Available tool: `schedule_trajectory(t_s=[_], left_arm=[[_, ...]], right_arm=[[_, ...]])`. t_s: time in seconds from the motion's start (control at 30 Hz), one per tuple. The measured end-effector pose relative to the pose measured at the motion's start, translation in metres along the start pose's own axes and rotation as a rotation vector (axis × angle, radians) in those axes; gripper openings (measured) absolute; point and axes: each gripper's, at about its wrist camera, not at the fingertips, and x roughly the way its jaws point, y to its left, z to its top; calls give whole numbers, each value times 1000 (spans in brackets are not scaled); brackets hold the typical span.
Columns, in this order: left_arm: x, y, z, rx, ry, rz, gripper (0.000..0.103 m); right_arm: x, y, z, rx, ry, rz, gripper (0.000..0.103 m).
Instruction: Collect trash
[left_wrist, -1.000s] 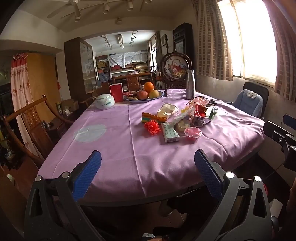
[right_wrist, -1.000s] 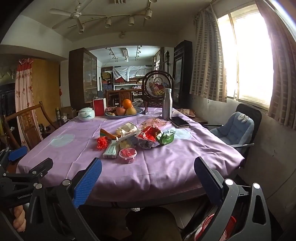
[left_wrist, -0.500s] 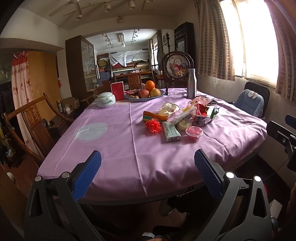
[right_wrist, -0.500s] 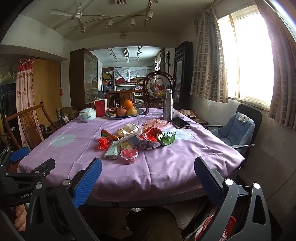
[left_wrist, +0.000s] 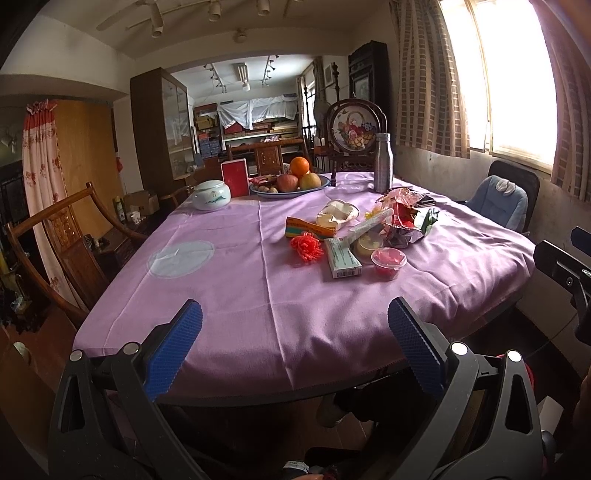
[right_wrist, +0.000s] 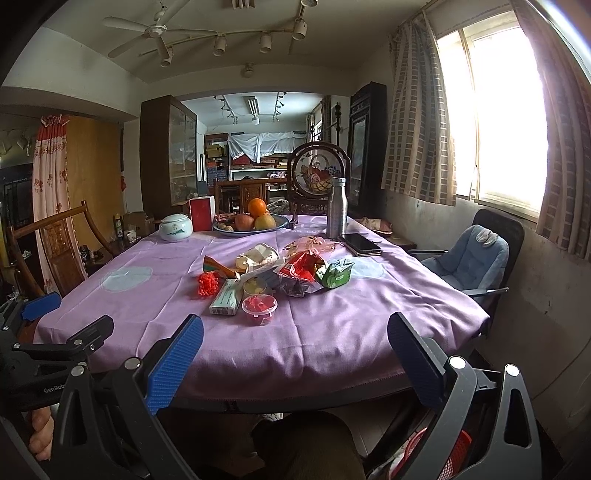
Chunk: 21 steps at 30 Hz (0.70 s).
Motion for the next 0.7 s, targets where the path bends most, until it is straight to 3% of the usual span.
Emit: schedule_trajectory(t_s=[0.7], left_arm=[[3,-1,-6,3,8,1,96]], right_arm=[[0,2,0,0,2,1,98]])
